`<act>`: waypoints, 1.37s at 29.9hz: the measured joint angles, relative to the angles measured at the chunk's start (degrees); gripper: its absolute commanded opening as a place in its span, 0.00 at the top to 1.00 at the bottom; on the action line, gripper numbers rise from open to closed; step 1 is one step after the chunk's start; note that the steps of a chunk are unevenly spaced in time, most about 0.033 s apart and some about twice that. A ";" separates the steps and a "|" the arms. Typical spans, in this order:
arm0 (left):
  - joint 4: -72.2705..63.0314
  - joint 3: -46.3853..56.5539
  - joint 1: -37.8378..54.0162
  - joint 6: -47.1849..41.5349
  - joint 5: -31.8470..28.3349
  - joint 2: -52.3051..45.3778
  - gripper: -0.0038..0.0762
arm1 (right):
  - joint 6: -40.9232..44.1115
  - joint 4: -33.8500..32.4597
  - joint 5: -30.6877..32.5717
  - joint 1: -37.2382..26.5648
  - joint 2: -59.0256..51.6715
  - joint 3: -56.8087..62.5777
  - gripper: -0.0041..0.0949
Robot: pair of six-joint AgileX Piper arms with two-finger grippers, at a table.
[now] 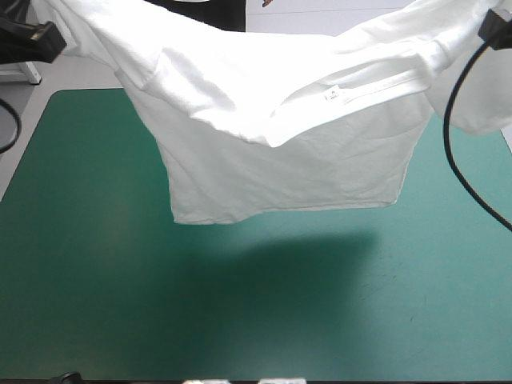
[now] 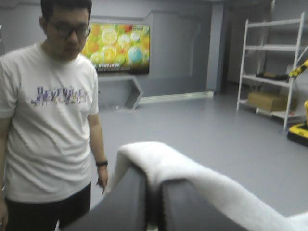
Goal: Fold the cloth
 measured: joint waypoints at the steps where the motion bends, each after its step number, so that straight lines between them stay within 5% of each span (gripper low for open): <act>1: -0.75 -0.70 0.00 0.39 -1.39 0.01 0.96 | 0.00 0.06 0.00 0.00 -0.12 -1.41 0.97; 10: -2.75 -2.87 0.00 2.51 -4.18 -0.43 0.96 | 0.26 0.33 0.00 0.00 -0.36 -6.56 0.97; 16: 3.33 -2.87 0.00 2.95 2.54 2.92 0.96 | 2.51 0.34 0.00 0.00 2.04 -3.24 0.97; 23: 10.09 -2.73 2.27 2.16 10.52 14.67 0.96 | 3.73 0.29 0.00 0.00 8.56 7.84 0.97; 41: -10.36 -2.13 21.60 3.79 8.41 41.86 0.96 | 3.14 0.74 -0.11 0.00 32.67 21.36 0.97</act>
